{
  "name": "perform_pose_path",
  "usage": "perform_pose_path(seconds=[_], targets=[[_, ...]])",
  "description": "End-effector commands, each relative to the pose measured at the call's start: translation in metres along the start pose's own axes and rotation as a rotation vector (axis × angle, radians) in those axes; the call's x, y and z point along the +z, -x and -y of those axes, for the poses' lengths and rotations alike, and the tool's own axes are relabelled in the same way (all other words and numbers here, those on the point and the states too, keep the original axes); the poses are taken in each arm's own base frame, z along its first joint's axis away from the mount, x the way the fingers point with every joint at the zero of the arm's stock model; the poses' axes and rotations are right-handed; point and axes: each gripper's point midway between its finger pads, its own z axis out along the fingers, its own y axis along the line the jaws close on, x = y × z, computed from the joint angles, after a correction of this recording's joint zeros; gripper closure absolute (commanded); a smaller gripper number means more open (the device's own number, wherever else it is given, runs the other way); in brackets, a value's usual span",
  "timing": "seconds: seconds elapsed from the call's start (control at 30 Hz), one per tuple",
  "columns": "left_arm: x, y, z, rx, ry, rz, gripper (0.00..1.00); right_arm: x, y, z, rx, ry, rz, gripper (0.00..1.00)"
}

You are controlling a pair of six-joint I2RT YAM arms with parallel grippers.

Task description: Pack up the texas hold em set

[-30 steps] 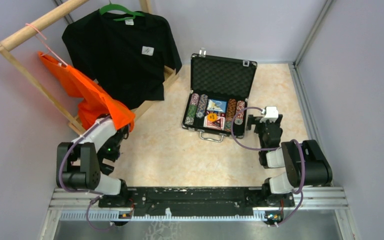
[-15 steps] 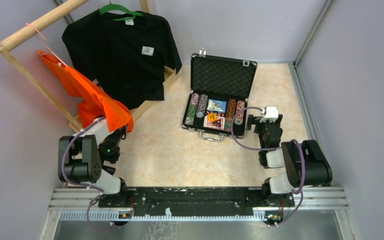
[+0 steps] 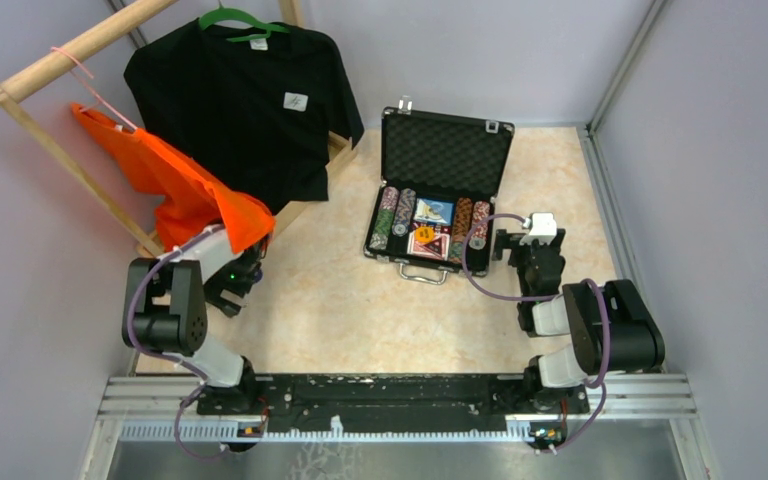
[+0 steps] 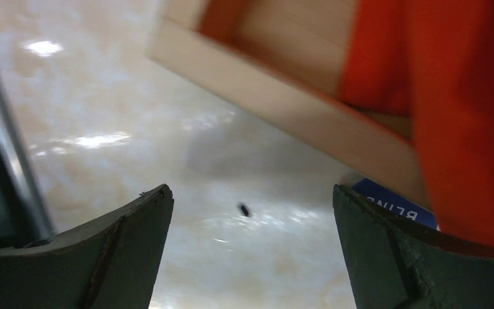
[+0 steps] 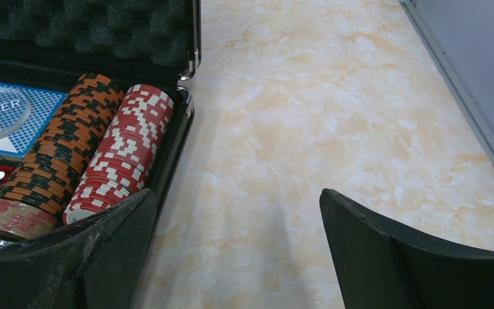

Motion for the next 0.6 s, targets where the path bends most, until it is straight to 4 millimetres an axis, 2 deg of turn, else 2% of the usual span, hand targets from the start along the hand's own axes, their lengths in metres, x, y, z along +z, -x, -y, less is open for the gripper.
perform_pose_path(seconds=[0.0, 0.17, 0.27, 0.37, 0.47, 0.57], targets=[[-0.022, 0.001, 0.054, 0.024, -0.217, 0.034, 0.01, 0.006, 0.024, 0.001, 0.015, -0.003, 0.084, 0.01], [-0.06, 0.008, 0.067, 0.059, -0.294, 0.116, 0.01, 0.006, 0.024, 0.001, 0.016, -0.003, 0.086, 0.01], [-0.082, 0.013, 0.052, 0.042, -0.254, 0.164, 0.01, 0.006, 0.024, 0.001, 0.016, -0.004, 0.085, 0.01], [-0.099, 0.017, 0.025, 0.02, -0.181, 0.195, 0.01, 0.006, 0.024, 0.001, 0.015, -0.003, 0.085, 0.01], [-0.104, 0.015, 0.004, -0.002, -0.163, 0.191, 0.01, 0.006, 0.024, 0.001, 0.016, -0.003, 0.085, 0.01], [-0.108, 0.01, -0.002, -0.002, -0.2, 0.19, 0.01, 0.006, 0.024, 0.001, 0.015, -0.004, 0.085, 0.01]])
